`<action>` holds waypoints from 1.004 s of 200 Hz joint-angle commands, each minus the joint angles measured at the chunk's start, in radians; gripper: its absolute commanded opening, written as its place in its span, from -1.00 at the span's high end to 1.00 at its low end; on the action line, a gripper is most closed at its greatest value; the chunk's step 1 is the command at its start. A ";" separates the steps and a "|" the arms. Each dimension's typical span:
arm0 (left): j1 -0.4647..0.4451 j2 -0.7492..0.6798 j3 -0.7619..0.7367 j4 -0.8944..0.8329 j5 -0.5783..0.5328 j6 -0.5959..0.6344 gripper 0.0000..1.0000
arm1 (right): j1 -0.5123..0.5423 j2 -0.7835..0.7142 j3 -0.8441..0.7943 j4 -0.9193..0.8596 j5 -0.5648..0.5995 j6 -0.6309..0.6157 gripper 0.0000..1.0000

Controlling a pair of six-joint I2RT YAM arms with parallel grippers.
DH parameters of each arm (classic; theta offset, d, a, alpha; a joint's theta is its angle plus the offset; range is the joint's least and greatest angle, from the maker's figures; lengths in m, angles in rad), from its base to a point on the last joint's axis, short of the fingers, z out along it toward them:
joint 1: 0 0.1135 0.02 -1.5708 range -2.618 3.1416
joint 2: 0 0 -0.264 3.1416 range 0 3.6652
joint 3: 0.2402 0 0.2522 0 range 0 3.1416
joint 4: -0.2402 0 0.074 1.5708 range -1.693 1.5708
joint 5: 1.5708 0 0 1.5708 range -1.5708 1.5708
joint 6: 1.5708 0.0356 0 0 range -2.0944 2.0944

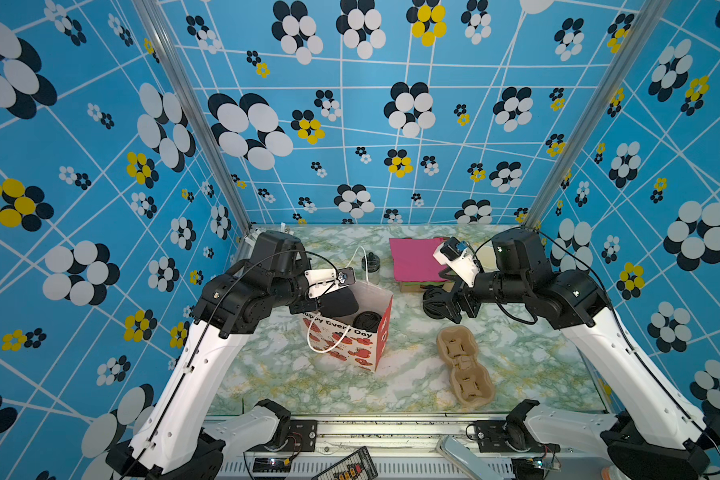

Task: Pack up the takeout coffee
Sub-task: 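Move the dark napkins over the bag with the left gripper while the right releases, then lower the dark napkins into the bag beside the coffee cup with the left gripper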

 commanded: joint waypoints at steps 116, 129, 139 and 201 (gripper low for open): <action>-0.073 0.139 -0.116 -0.018 -0.073 -0.042 1.00 | 0.007 -0.028 -0.054 0.004 0.031 0.019 -0.98; -0.073 0.151 -0.117 -0.017 -0.071 -0.045 1.00 | 0.007 -0.028 -0.056 0.004 0.030 0.018 -0.98; -0.073 0.157 -0.115 -0.018 -0.070 -0.047 1.00 | 0.007 -0.030 -0.059 0.004 0.031 0.018 -0.98; -0.073 0.127 -0.037 -0.065 -0.092 -0.039 1.00 | 0.007 -0.030 -0.063 0.008 0.032 0.019 -0.98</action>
